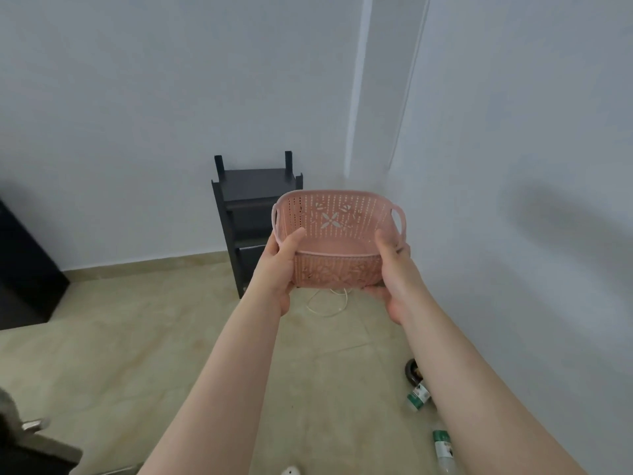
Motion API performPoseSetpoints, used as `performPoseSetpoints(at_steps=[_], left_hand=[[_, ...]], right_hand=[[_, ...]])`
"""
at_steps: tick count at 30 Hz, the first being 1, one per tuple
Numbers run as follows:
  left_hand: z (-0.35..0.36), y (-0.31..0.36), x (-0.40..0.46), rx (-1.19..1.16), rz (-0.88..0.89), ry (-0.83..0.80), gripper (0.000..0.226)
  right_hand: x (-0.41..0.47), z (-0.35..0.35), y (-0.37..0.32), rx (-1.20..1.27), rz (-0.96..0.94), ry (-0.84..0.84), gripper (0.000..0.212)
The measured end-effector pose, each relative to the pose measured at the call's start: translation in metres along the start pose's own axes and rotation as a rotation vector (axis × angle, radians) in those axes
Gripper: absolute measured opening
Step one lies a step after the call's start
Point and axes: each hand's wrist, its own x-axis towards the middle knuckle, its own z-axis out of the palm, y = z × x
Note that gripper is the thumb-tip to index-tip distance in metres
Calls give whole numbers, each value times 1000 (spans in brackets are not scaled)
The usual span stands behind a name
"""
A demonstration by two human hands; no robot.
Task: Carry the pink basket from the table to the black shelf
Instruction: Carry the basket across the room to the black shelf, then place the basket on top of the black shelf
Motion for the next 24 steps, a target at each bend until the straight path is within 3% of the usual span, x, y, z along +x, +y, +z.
performPoseSetpoints(at_steps=[16,24], left_hand=[[-31,82,195,-40,-5,47,38],[-38,99,283,-31,11,110,49]], right_hand=[[170,131,-47,-42,38,-33,64],[256,175,-58,-54,55,-116,69]])
